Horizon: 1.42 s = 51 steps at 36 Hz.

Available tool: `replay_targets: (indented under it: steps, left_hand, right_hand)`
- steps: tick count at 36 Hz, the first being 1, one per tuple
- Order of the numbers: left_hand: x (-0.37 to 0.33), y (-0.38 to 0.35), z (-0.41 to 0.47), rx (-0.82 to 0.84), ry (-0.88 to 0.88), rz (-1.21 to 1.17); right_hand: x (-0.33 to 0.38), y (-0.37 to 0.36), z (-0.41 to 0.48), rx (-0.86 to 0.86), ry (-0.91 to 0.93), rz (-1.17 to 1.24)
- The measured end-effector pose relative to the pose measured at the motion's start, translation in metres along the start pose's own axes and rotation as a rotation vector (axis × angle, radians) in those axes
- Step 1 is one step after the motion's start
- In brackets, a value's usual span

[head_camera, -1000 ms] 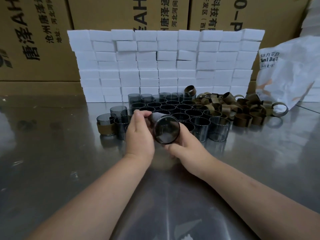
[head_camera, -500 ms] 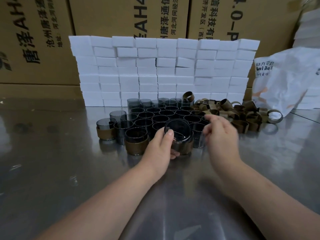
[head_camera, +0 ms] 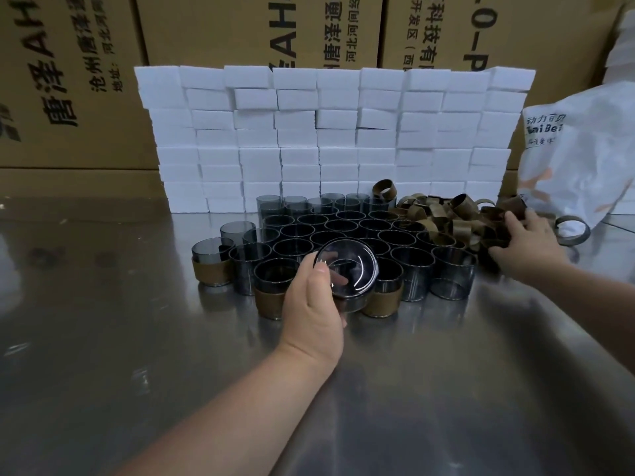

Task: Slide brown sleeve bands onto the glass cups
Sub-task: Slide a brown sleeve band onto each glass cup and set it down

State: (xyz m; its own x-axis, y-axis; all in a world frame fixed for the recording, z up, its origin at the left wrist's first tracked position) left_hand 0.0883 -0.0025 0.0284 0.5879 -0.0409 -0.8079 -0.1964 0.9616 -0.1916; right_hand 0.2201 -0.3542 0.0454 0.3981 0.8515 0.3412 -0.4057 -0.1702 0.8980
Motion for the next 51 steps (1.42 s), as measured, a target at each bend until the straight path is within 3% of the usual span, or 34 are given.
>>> replay_targets:
  steps: [6,14,18,22,27,30,33,35,39,44,51]
  left_hand:
    - [0.002,0.002,0.000,-0.012,0.002,0.026]
    - [-0.004,0.003,0.001,0.010,-0.080,0.036]
    - [-0.006,0.002,0.003,0.018,-0.070,0.050]
    - [-0.007,0.004,0.002,0.001,-0.081,0.062]
    - [-0.012,0.005,0.001,-0.008,-0.119,0.091]
    - [-0.016,0.005,0.000,-0.001,-0.144,0.121]
    - [-0.017,0.005,0.000,-0.001,-0.150,0.139]
    - [-0.019,0.006,0.000,-0.015,-0.149,0.151]
    - [-0.024,0.010,0.000,-0.072,-0.155,0.163]
    - [-0.027,0.013,0.001,-0.102,-0.163,0.229]
    - [-0.037,0.007,-0.001,-0.049,-0.213,0.229]
  right_hand:
    - [0.013,-0.035,0.010,0.189,0.036,-0.176]
    - [0.026,-0.020,0.006,-0.012,0.143,-0.232]
    - [0.022,0.012,-0.006,-0.231,0.098,0.053]
    - [0.021,0.049,-0.031,-0.281,-0.011,0.484]
    - [0.051,0.084,-0.086,-0.160,-0.049,1.109]
    - [0.081,0.081,-0.126,0.098,-0.014,1.375]
    - [0.102,0.066,-0.166,0.277,-0.007,1.483]
    - [0.112,0.054,-0.188,0.354,0.001,1.502]
    - [0.124,0.052,-0.211,0.342,0.190,1.342]
    - [0.123,0.045,-0.221,0.382,0.291,1.308]
    - [0.129,0.035,-0.234,0.417,0.391,1.141]
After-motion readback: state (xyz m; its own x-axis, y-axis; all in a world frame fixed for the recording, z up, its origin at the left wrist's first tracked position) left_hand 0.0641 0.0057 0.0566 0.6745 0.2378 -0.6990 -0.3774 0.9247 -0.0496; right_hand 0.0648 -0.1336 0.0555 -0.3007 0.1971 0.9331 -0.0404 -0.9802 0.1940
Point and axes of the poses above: each hand's wrist, its own z-axis towards the middle knuckle, its own y-axis out of the back of the hand, x = y × z, the point moved 8 cm from there along z, towards the middle knuckle, and after that the axes turned 11 degrees about -y, right-handed, at the moved point
